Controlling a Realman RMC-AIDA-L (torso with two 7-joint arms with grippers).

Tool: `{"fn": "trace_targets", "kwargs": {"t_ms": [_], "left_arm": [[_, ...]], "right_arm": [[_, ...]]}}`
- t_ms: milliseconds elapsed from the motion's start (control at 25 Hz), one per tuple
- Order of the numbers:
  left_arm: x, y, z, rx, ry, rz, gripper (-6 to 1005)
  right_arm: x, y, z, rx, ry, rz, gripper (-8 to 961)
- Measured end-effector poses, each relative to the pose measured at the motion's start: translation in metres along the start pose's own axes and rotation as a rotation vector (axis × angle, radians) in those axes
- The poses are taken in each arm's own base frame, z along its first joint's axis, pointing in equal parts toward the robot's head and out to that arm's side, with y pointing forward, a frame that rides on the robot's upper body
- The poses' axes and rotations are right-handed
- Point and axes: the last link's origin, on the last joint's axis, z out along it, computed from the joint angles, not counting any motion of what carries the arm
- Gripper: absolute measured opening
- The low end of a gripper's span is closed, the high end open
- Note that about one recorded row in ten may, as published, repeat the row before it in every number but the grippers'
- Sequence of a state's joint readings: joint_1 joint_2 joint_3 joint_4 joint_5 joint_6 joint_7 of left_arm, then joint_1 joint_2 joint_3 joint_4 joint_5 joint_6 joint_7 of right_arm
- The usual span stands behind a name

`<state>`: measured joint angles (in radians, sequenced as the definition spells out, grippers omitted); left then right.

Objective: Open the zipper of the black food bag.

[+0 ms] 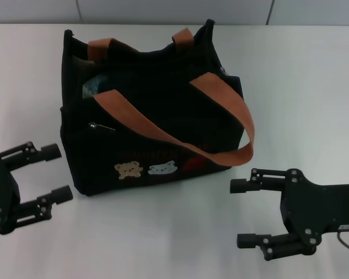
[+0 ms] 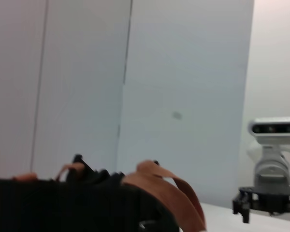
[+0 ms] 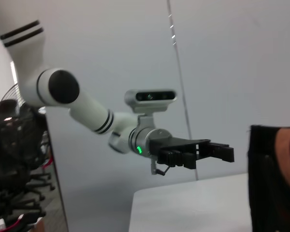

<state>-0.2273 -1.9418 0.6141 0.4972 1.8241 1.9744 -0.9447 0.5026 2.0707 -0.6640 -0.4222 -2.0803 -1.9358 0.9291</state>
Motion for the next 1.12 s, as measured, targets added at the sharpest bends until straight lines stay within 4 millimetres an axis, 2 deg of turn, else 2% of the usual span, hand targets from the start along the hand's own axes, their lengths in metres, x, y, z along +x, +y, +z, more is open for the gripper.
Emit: {"fn": "trace_targets", "kwargs": {"t_ms": [320,1120], "left_arm": [[-0.005,0.002,0.011,-0.052,-0.035,-0.017,726],[-0.01,0.007,0.017,-0.058,-0.028,-0.038,726]], "right_arm": [[0.0,-0.003,0.005,0.0,0.002,-0.001,802],[-0.004,-0.005,0.006,0.005,-0.019,-0.01,802]]}}
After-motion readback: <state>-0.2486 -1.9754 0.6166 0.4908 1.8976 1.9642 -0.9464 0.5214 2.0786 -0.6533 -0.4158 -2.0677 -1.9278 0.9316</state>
